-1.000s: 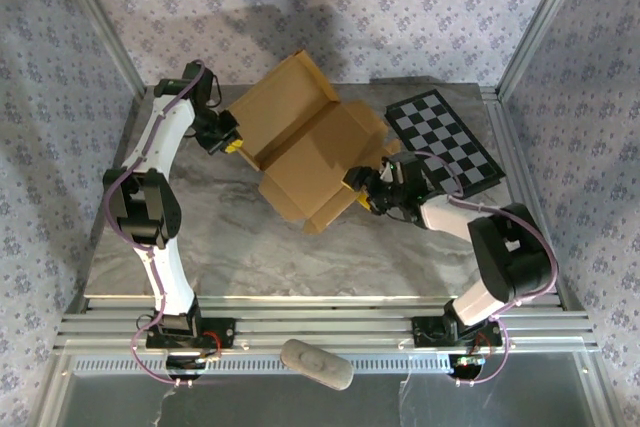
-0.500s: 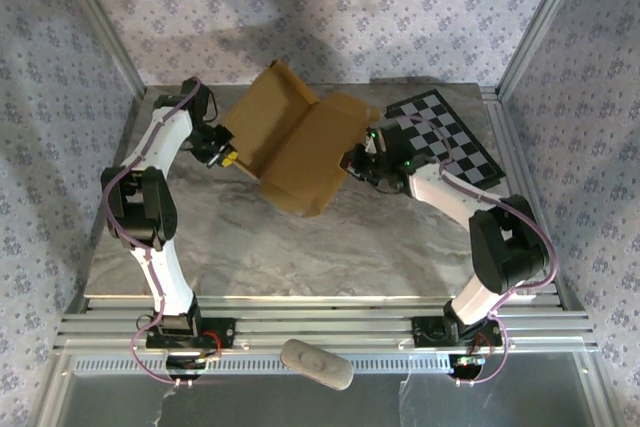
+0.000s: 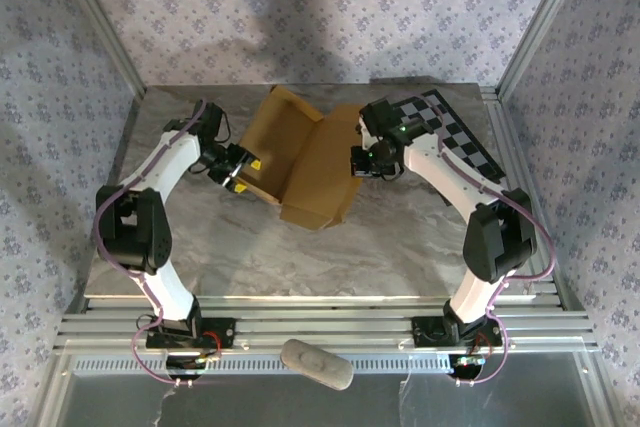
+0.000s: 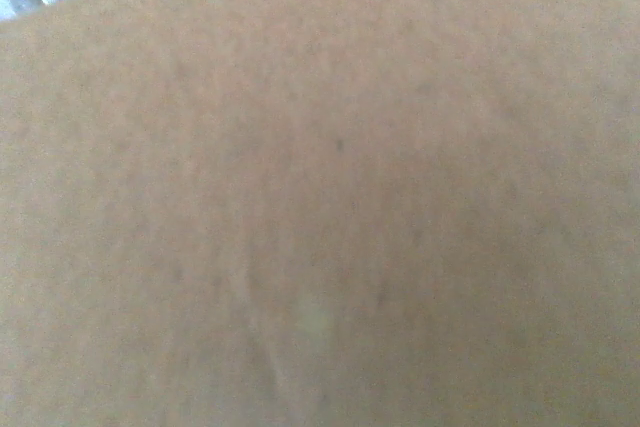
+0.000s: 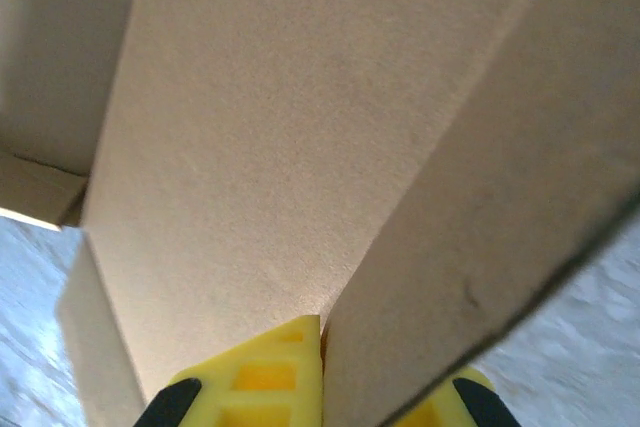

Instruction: Fold the paper box

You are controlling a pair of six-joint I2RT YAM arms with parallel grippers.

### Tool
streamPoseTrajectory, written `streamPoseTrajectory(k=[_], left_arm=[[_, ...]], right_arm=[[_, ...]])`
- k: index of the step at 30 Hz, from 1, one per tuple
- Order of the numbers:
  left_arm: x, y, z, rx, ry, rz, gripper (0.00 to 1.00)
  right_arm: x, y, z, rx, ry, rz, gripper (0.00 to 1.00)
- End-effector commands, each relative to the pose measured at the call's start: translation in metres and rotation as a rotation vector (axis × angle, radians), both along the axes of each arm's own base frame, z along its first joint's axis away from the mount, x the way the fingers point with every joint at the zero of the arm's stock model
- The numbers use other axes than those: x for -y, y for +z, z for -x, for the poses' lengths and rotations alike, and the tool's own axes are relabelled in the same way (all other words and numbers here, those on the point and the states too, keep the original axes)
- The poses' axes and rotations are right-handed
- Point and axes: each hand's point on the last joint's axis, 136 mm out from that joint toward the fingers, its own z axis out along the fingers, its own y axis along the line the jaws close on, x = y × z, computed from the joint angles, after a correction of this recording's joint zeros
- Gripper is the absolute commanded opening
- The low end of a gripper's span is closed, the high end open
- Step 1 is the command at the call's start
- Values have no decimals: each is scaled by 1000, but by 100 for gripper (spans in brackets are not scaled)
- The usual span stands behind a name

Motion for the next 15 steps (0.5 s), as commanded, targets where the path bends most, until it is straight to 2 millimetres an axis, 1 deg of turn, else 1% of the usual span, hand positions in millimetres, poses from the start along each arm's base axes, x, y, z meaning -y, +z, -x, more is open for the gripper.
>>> streamPoseTrajectory(k=[1,4,7,9,12,15], left_arm=[[18,35,-4,63,61,119,62],[27,44,5,63,65,153,66],[33,45,17,47,60,178,68],[33,44,25,42,63,181,69],[32,34,35,21,64,173,69],[35,16,45,-15,54,149,69]], right_arm=[[23,5,32,-64,182,156,0],[33,13,32,-58,195,196,0],[36,19,31,-47,198,213,0],[38,20,30,-47,189,208,0],[34,23,26,-45,163,176,0],[24,31,22,-46,123,103,0]])
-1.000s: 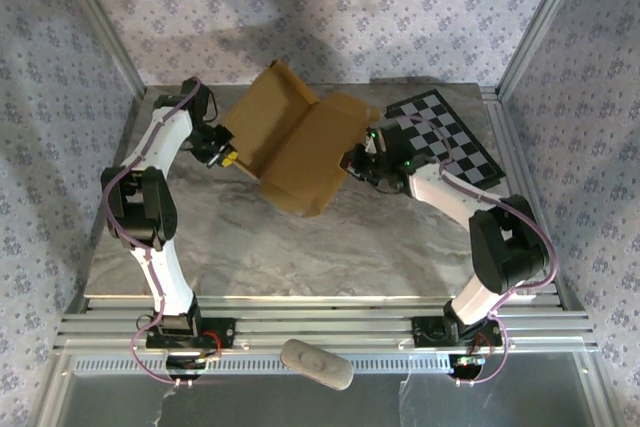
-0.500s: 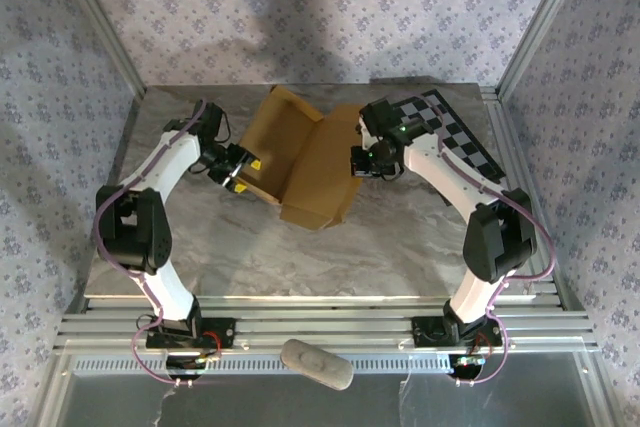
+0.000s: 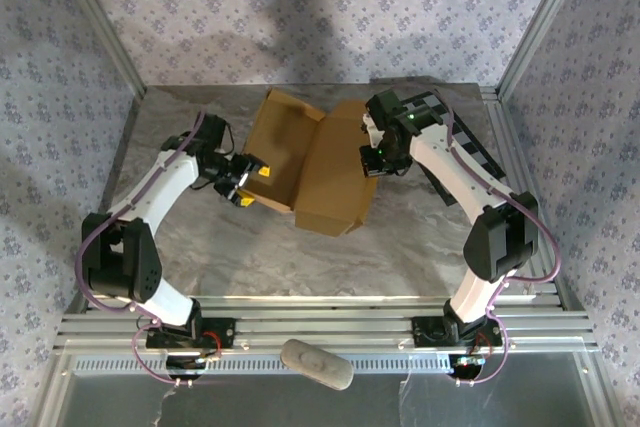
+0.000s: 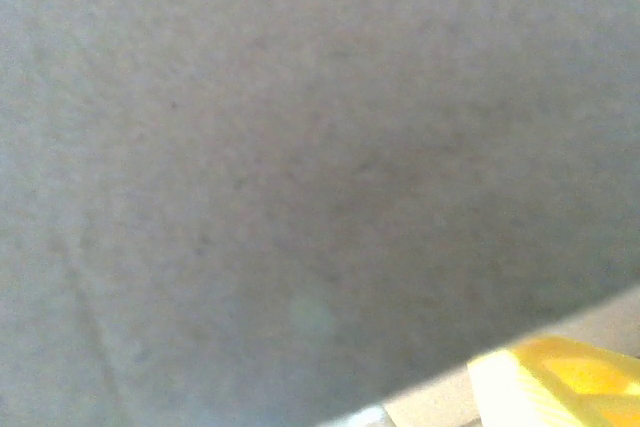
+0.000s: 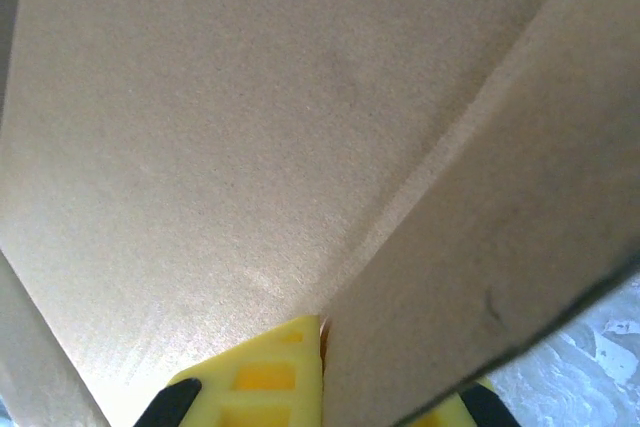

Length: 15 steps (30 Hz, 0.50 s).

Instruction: Fold the paper box

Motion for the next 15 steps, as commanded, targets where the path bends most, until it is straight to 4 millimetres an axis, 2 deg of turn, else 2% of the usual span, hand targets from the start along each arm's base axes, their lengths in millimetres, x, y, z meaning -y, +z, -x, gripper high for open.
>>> streamPoseTrajectory(k=[1,3,5,8,12,15], left_arm=[[11,-5,4,-35,52,42,69],[14,-20,6,-60,67,29,69],[20,-32,1,-57,96,30,69],[15,-53,-3,-93,151,-36,69],[9,-60,-8,-114,228,-123,69],[7,-58,-11,-111,246,-174,69]], right_arm=[[-9,15,6,-22,12,-61,0],[-21,21,6,-27,-24,-126,0],[-32,25,7,-35,-69,-179,0],[-44,28,12,-51,-140,-226,0],[-50,33,19,-48,-190,-210,0],[-51,31,21,-67,-227,-194,0]])
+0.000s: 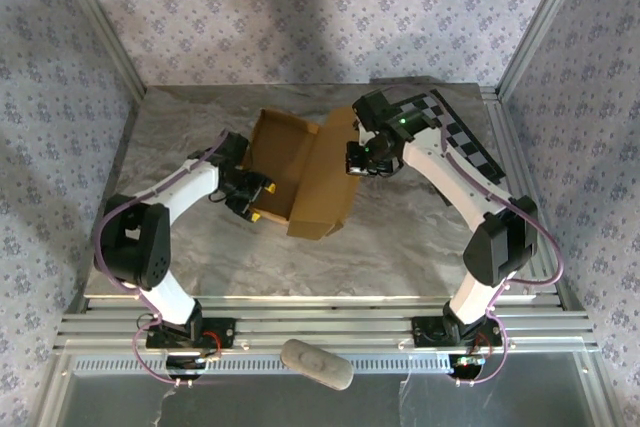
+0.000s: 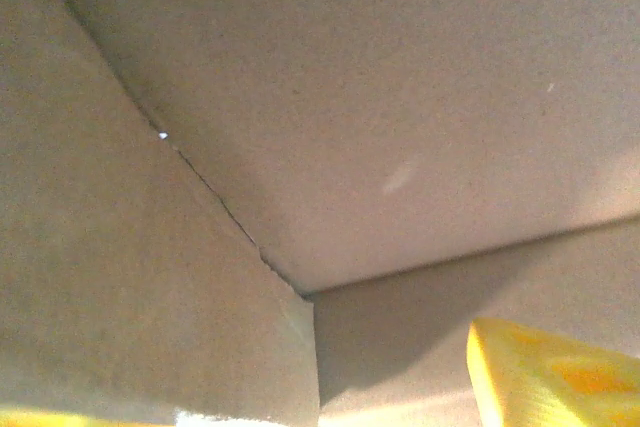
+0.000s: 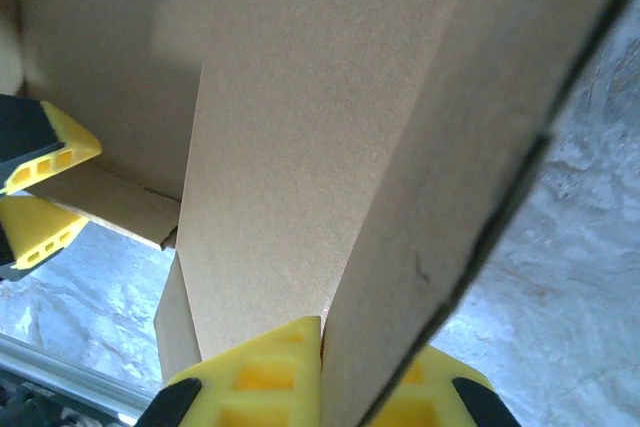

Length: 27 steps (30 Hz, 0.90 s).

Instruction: Fold the paper box

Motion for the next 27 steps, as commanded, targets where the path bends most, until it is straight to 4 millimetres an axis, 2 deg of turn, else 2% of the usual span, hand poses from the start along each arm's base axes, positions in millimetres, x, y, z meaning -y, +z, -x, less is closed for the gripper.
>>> streamPoseTrajectory(k=[1,4,8,11,15,21,27], left_arm=[[4,13,-13,2,103,-24,69],[15,16,-16,11,71,-19,71],[21,18,-6,-18,50,-17,74],[26,26,-7,8,39,2,74],[38,36,-6,13,-62,19,75],[30,29,6,0,-119,-87,77],[17,24,-3,61,-188,-236,78]], right_arm=[[-3,11,7,-21,-60,-17,0],[-2,10,6,-40,-100,-14,0],[-3,10,5,-50,-99,-3,0],[-4,8,5,-55,-91,5,0],[-5,6,5,-71,-85,12,0],[-8,9,3,-70,-86,-5,0],[-9,13,4,-88,-110,-53,0]])
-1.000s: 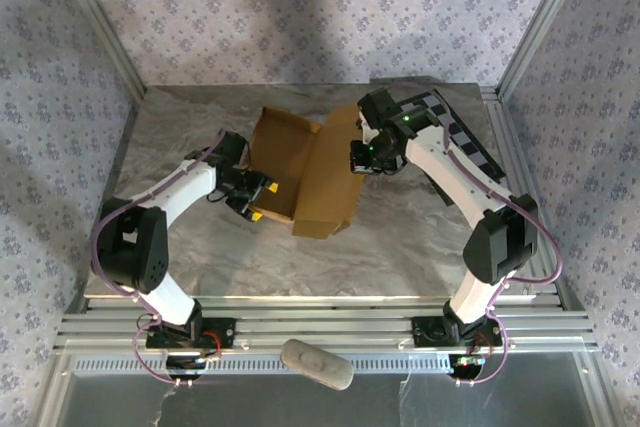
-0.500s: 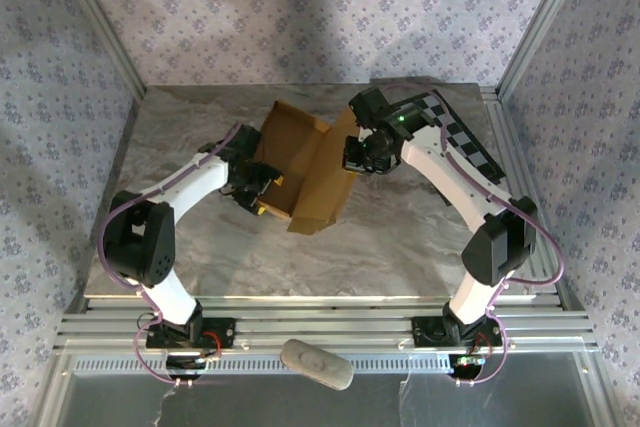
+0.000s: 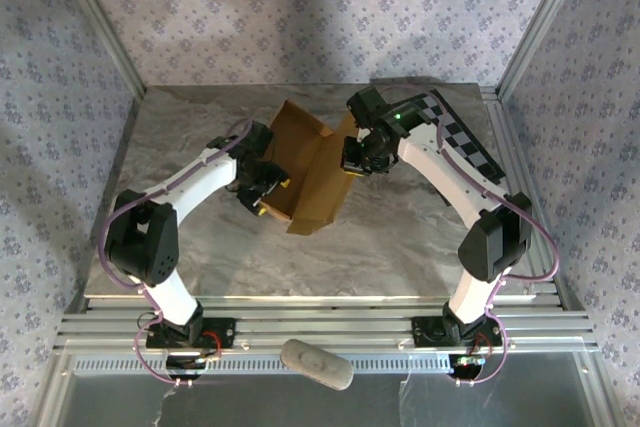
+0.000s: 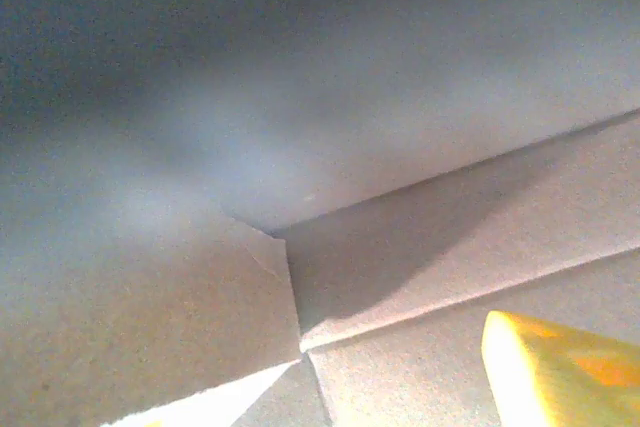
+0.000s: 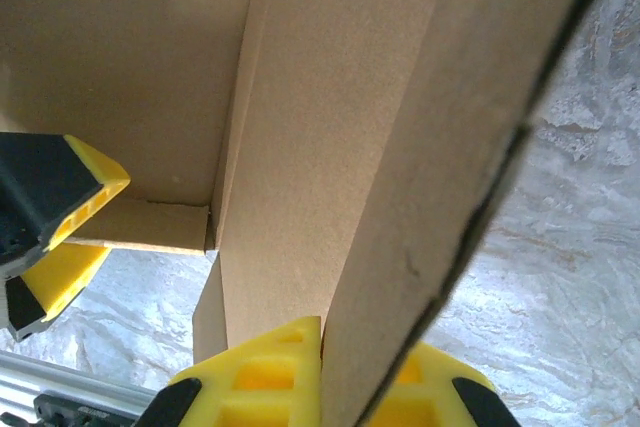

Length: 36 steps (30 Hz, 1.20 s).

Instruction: Fold the paper box

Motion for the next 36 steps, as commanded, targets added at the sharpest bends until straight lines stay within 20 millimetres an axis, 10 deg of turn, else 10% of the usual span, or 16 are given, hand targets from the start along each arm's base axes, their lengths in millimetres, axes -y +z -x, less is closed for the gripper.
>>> streamPoseTrajectory(k=[1,10,36], left_arm=[[-8,-4,-5,18,-43,-82,79],[3,23,-40,223,-157,-56,83],[-8,32,-1,157,-184,-143,99]], right_arm=[[-5,8,7,-24,4,-39,0],[3,0,14,-78,-21,-33,0],[17,-12,0,-82,-37,43,0]])
